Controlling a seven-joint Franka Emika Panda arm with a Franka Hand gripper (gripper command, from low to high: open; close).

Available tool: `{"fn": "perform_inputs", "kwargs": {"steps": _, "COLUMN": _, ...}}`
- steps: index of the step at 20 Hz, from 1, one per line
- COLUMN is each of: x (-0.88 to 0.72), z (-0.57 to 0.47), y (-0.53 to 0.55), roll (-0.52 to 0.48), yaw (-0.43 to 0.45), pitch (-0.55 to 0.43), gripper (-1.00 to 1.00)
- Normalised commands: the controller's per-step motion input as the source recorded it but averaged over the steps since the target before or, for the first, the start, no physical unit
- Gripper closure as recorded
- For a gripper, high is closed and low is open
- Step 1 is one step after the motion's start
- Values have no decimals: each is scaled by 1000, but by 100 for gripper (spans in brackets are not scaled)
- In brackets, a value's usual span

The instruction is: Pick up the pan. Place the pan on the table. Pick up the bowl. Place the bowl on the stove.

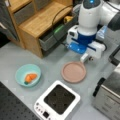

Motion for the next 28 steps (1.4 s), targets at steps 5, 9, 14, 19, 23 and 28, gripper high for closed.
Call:
{"fn": "perform_inputs", "kwargs": {"steps": 5, "x": 184, "z": 390, "y": 48, "roll": -47, "yaw": -10, "pitch": 204, "gripper": -100}}
{"fn": "perform_inputs", "kwargs": {"steps": 9, "x": 228, "z": 331, "y": 10, "roll": -30, "yaw": -4, "pitch": 204, "gripper": -100}}
{"fn": "perform_inputs", "kwargs": {"steps": 14, "x": 276, "z": 400, "y": -29, "roll": -11, "yaw": -24, "pitch": 189, "gripper": -100}}
{"fn": "perform_inputs", "kwargs": {"steps": 19, "x": 307, "z": 489, "y": -45, "roll": 45, "yaw": -59, "pitch": 209, "gripper": -100}}
{"fn": "perform_inputs", "kwargs": {"steps": 23, "x": 310, "z": 404, "y": -42, "roll": 61, "yaw": -70, "pitch": 233, "gripper": -100}}
{"fn": "perform_inputs", "kwargs": {"steps": 28, "x": 344, "z": 249, "y": -60, "roll": 62, "yaw": -69, "pitch": 212, "gripper": -100}}
